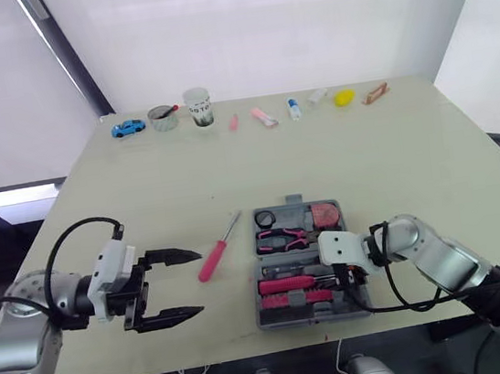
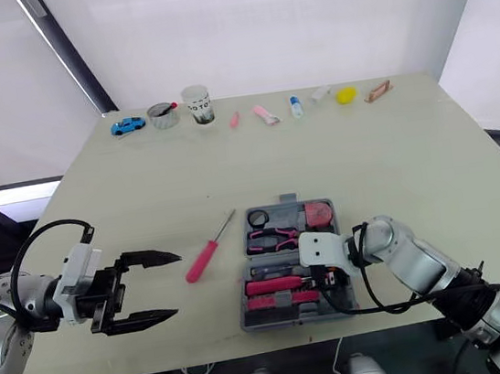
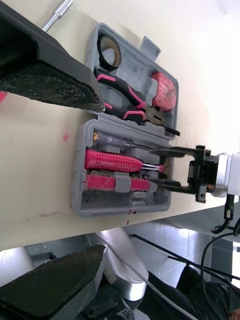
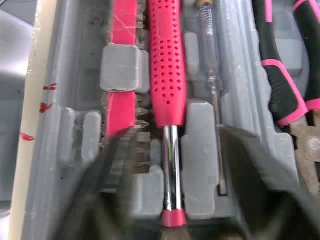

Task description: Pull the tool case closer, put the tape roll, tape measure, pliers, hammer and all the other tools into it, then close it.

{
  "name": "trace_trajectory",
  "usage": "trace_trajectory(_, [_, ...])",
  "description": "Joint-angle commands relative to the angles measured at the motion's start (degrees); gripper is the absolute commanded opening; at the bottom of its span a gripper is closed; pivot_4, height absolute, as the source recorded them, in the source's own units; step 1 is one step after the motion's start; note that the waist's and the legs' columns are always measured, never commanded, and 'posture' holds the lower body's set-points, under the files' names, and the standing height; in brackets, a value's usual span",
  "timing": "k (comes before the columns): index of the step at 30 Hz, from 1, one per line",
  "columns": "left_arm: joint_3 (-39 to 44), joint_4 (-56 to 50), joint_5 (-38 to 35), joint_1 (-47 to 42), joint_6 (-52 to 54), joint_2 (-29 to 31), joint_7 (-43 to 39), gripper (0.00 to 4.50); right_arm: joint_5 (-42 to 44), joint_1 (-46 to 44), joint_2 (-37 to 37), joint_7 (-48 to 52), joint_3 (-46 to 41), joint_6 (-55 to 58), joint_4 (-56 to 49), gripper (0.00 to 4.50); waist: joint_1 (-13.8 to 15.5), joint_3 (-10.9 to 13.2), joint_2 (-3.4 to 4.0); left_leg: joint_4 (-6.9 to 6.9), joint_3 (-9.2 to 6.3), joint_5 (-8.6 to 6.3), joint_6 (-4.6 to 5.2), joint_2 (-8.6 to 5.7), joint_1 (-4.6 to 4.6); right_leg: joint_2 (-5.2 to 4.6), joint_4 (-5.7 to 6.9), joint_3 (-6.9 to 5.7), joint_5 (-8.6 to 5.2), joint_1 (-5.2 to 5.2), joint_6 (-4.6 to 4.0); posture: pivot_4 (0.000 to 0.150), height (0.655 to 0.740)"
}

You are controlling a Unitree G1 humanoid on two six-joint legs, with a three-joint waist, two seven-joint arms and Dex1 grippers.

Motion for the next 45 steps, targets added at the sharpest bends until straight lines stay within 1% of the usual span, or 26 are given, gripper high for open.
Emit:
trace_trajectory(1, [-0.1, -0.4, -0.55, -1.08, -0.18, -0.32, -2.58, 4.5, 2.15, 0.39, 0.94, 0.22, -3.22, 0.95, -2.38, 3.86, 0.04, 0.0, 0.0, 0.0, 0.0, 0.0, 0.0, 0.0, 0.0, 0.0, 0.0, 0.0, 0.0, 0.0, 0.0, 0.15, 0.74])
trace_trajectory(5, [-0.3, -0.12, -0.4, -1.61, -0.22, -0.68, -2.6, 4.5, 3.25, 0.94, 3.52, -0.83, -4.59, -0.66, -2.18, 3.86, 0.0, 0.0, 0.0, 0.0, 0.01, 0.0, 0.0, 0.0, 0.0, 0.01, 0.03, -0.02, 0.0, 0.01, 0.0, 0.15, 0.74])
trace_trajectory(6, [-0.4, -0.07, -0.36, -1.82, -0.17, -0.77, -2.56, 4.5, 3.68, 1.09, 4.21, -0.95, -4.94, -0.99, -2.01, 3.27, -0.03, 0.0, 0.0, 0.0, 0.01, 0.0, 0.0, 0.0, 0.0, 0.02, 0.03, -0.03, 0.0, 0.01, 0.0, 0.15, 0.74])
trace_trajectory(7, [-0.46, -0.03, -0.32, -1.96, -0.17, -0.84, -2.53, 4.5, 4.02, 1.22, 4.69, -0.75, -5.08, -1.27, -1.93, 2.98, -0.02, 0.0, 0.0, 0.0, 0.01, 0.0, 0.0, 0.0, 0.01, 0.02, 0.03, -0.03, 0.0, 0.01, 0.0, 0.15, 0.74])
trace_trajectory(8, [-0.51, -0.01, -0.3, -2.04, -0.17, -0.88, -2.51, 4.5, 4.23, 1.32, 5.0, -0.54, -5.14, -1.4, -1.91, 2.51, -0.02, 0.0, 0.0, 0.0, 0.01, 0.0, 0.0, 0.0, 0.0, 0.02, 0.03, -0.03, 0.0, 0.01, 0.0, 0.15, 0.74])
trace_trajectory(10, [-0.58, 0.1, -0.33, -2.16, -0.16, -0.91, -2.49, 4.5, 4.54, 1.34, 6.01, -0.81, -5.25, -1.53, -1.49, 1.35, -0.02, 0.0, 0.0, 0.0, 0.0, 0.0, 0.0, 0.0, 0.0, 0.01, 0.02, -0.02, 0.0, 0.01, 0.0, 0.15, 0.74])
trace_trajectory(11, [-0.6, 0.13, -0.34, -2.13, -0.18, -0.91, -2.48, 4.5, 4.52, 1.25, 6.43, -0.99, -5.16, -1.61, -1.15, 1.07, -0.01, 0.0, 0.0, 0.0, 0.0, 0.0, 0.0, 0.0, 0.0, 0.01, 0.01, -0.01, 0.0, 0.01, 0.0, 0.15, 0.74])
trace_trajectory(13, [-0.61, 0.1, -0.35, -1.98, -0.21, -0.92, -2.41, 4.5, 4.3, 1.14, 7.08, -1.12, -4.88, -1.95, -0.34, 0.04, -0.02, 0.0, 0.0, 0.0, 0.0, 0.0, 0.0, 0.0, 0.0, 0.01, 0.02, -0.01, 0.0, 0.01, 0.0, 0.15, 0.74])
trace_trajectory(17, [-0.59, 0.04, -0.4, -1.66, -0.33, -1.04, -2.19, 4.5, 3.25, 1.57, 8.35, -1.33, -3.64, -3.09, 2.55, 0.04, -0.02, 0.0, 0.0, 0.0, 0.01, 0.0, 0.0, 0.0, 0.0, 0.01, 0.03, -0.03, 0.0, 0.02, 0.0, 0.15, 0.74])
trace_trajectory(20, [-0.65, 0.2, -0.29, -1.78, -0.38, -1.23, -1.96, 4.5, 1.24, 2.72, 8.71, -1.49, -1.64, -3.64, 6.37, 0.04, -0.02, -0.01, -0.01, 0.01, 0.01, 0.0, 0.0, -0.01, 0.01, 0.01, 0.02, -0.02, 0.0, 0.02, 0.0, 0.15, 0.74])
trace_trajectory(23, [-0.62, 0.23, -0.18, -1.77, -0.41, -1.45, -1.77, 4.5, -2.22, 3.36, 8.12, -1.54, 0.73, -7.12, 9.97, 0.04, -0.03, -0.02, -0.02, 0.0, 0.05, 0.0, 0.0, -0.03, 0.02, 0.01, 0.03, -0.03, 0.0, 0.03, 0.0, 0.15, 0.74])
trace_trajectory(27, [-0.17, 0.12, -0.2, -1.13, -0.36, -1.73, -1.29, 4.5, -1.5, 4.51, 8.51, -2.35, -1.36, -7.59, 9.81, 0.04, -0.09, -0.03, -0.04, 0.01, 0.03, 0.0, 0.0, -0.02, 0.1, 0.01, 0.04, -0.03, 0.0, 0.09, 0.0, 0.15, 0.74])
trace_trajectory(32, [1.02, -0.34, -0.69, 0.71, 0.31, -2.43, 0.67, 4.5, 5.78, 6.59, 9.76, -3.85, -9.82, -5.32, 2.14, 0.04, 0.03, -0.02, -0.02, 0.02, -0.01, 0.0, -0.01, -0.01, 0.11, 0.01, 0.04, -0.03, 0.0, 0.12, 0.0, 0.15, 0.74])
trace_trajectory(35, [1.86, -0.73, -0.62, 1.89, 0.77, -3.33, 2.56, 4.5, 11.61, 9.89, 10.92, -5.64, -17.04, -7.33, -1.73, 0.04, 0.1, -0.02, -0.03, 0.02, -0.03, 0.0, 0.0, -0.01, 0.04, 0.0, 0.01, -0.04, 0.0, 0.11, 0.01, 0.15, 0.74])
trace_trajectory(38, [2.96, -0.19, 0.52, 3.22, 0.63, -4.09, 4.87, 4.5, 14.39, 13.93, 10.7, -8.36, -24.26, -10.61, -4.03, 0.04, 0.16, -0.02, -0.02, 0.02, -0.03, 0.0, -0.01, -0.01, 0.04, 0.0, 0.01, -0.05, 0.01, 0.12, 0.01, 0.15, 0.74])
trace_trajectory(42, [4.6, 1.87, 2.84, 4.93, 0.15, -7.1, 11.95, 4.5, 15.81, 19.47, 9.81, -14.1, -33.57, -12.16, -4.85, 0.04, 0.16, -0.02, -0.03, 0.01, -0.03, 0.0, -0.01, -0.03, 0.05, -0.04, -0.01, -0.05, 0.01, 0.13, 0.02, 0.15, 0.74])
trace_trajectory(45, [5.62, 4.63, 5.87, 6.02, -3.13, -9.67, 16.5, 4.5, 18.29, 23.2, 9.75, -15.6, -38.7, -13.09, -4.84, 0.04, 0.05, -0.02, -0.03, 0.01, -0.02, 0.0, -0.01, -0.04, 0.08, -0.04, 0.02, -0.03, 0.01, 0.13, 0.02, 0.15, 0.74])
